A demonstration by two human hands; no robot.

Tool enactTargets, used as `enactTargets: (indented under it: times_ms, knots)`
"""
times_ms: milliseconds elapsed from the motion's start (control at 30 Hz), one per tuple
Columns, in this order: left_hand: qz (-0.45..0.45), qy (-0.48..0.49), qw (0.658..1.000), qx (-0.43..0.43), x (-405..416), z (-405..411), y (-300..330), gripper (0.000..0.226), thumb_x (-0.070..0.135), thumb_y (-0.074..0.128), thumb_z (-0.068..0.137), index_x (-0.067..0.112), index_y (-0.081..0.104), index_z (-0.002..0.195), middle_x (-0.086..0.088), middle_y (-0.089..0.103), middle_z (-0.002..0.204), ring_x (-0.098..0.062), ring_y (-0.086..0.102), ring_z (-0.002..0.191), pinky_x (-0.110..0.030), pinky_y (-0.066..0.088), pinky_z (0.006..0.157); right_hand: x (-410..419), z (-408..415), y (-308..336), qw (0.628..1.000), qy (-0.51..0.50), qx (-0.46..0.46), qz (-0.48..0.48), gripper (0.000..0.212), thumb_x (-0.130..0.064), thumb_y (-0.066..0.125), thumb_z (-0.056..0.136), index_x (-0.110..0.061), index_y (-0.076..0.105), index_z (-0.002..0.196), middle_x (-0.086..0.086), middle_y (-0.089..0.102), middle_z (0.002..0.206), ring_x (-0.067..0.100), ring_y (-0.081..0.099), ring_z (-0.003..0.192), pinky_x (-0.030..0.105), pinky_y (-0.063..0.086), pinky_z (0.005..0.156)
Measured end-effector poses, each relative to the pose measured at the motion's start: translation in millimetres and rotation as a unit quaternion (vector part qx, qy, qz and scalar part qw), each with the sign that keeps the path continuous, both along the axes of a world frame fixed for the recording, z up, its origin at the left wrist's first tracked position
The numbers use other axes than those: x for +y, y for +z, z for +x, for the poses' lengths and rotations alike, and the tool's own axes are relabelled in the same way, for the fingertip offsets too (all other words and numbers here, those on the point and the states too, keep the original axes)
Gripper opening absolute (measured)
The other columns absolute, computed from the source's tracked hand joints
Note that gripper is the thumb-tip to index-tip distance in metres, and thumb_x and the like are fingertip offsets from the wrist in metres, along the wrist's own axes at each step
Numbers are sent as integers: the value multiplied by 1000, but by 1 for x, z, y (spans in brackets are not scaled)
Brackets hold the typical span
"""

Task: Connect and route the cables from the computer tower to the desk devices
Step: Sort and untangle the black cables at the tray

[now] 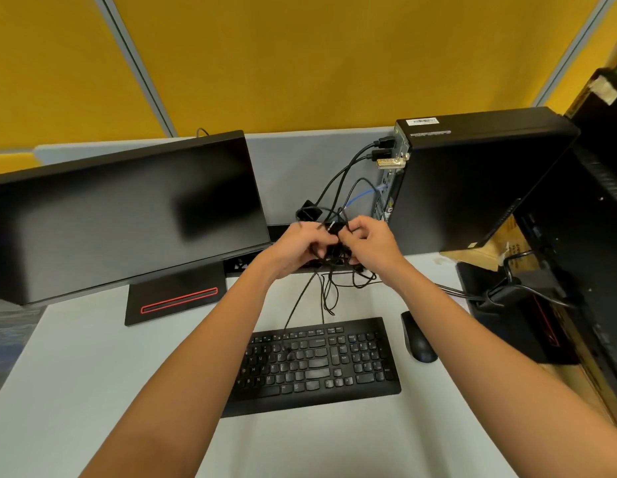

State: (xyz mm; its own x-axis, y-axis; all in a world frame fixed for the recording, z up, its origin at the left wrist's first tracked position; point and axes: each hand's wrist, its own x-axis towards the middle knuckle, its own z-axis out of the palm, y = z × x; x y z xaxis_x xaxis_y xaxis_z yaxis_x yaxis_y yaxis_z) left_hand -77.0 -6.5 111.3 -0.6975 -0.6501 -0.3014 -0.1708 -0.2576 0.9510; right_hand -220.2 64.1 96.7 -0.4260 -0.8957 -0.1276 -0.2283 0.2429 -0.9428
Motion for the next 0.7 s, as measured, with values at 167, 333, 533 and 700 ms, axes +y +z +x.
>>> enactTargets:
  times_ms: [167, 333, 533, 700]
  knots:
    - [87, 262, 961, -24, -20, 24, -6, 37, 4, 60, 83, 21, 40, 57, 8, 28, 45, -7, 20, 38, -20, 14, 38, 15, -47, -27, 971, -162, 171, 40, 23, -3, 54, 88, -16, 53, 69, 5, 60, 79, 19, 57, 81, 31, 46, 75]
    - [-83, 307, 921, -224, -39, 61, -33, 35, 19, 65, 86, 14, 43, 59, -3, 37, 58, -19, 34, 52, -27, 31, 52, 49, -95, -60, 971, -134, 107, 167, 22, 6, 55, 86, -13, 55, 76, 4, 55, 80, 24, 53, 80, 34, 48, 73]
    - [-43, 115, 940, -318, -16, 26, -31, 50, 29, 68, 78, 15, 42, 119, -9, 49, 101, -24, 55, 92, -34, 47, 76, 25, -58, -33, 998, -56, -16, 28, 36, 24, 44, 84, -11, 50, 75, 4, 53, 70, 22, 57, 73, 20, 52, 69]
    - [-216, 45, 955, -198, 7, -25, -16, 68, 19, 75, 77, 14, 41, 136, -3, 48, 122, -17, 55, 105, -21, 47, 86, 10, -34, -13, 995, 32, -91, -16, 29, 10, 51, 93, -10, 50, 71, 8, 62, 85, 12, 70, 78, 19, 55, 69]
